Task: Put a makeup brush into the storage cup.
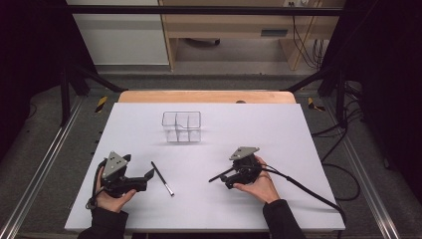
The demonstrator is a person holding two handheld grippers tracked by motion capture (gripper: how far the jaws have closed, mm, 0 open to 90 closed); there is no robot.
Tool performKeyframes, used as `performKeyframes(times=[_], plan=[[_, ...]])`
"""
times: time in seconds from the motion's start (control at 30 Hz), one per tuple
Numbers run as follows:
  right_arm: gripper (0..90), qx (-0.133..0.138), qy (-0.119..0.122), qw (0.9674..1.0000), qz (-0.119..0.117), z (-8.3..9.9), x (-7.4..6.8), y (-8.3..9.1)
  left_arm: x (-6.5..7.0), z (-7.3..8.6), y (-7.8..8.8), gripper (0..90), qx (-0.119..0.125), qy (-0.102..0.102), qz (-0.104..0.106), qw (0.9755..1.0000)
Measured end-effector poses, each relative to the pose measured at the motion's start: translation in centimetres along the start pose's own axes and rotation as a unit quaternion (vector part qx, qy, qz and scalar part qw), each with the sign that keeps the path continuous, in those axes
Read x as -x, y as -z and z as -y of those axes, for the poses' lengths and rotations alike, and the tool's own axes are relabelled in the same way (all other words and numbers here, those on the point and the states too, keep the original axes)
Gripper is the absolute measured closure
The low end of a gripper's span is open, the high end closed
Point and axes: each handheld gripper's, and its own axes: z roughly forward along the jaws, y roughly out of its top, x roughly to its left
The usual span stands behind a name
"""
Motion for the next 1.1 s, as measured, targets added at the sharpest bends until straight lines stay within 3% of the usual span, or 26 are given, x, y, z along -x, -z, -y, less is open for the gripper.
performKeyframes(times=[0.3, 0.5, 0.83, 1.1], plan=[[11.8, -0.011, 0.008, 0.9998, -0.012, 0.2, 0.1, -1.1, 0.2, 0.1, -0.3, 3.5, -0.006, -0.004, 0.004, 1.0], [11.6, -0.037, 0.026, 0.9989, -0.015, 0.6, -0.1, -2.1, 0.3, 0.1, -0.3, 3.6, -0.005, -0.006, 0.006, 1.0], [16.5, -0.038, 0.015, 0.9988, -0.026, 0.5, 0.1, -2.2, 0.5, 0.1, -0.5, 4.0, -0.006, -0.006, 0.009, 0.9999], [24.2, -0.049, 0.004, 0.9987, -0.013, 0.5, -0.3, -1.7, 0.5, 0.1, -0.3, 4.4, -0.004, -0.006, 0.012, 0.9999]])
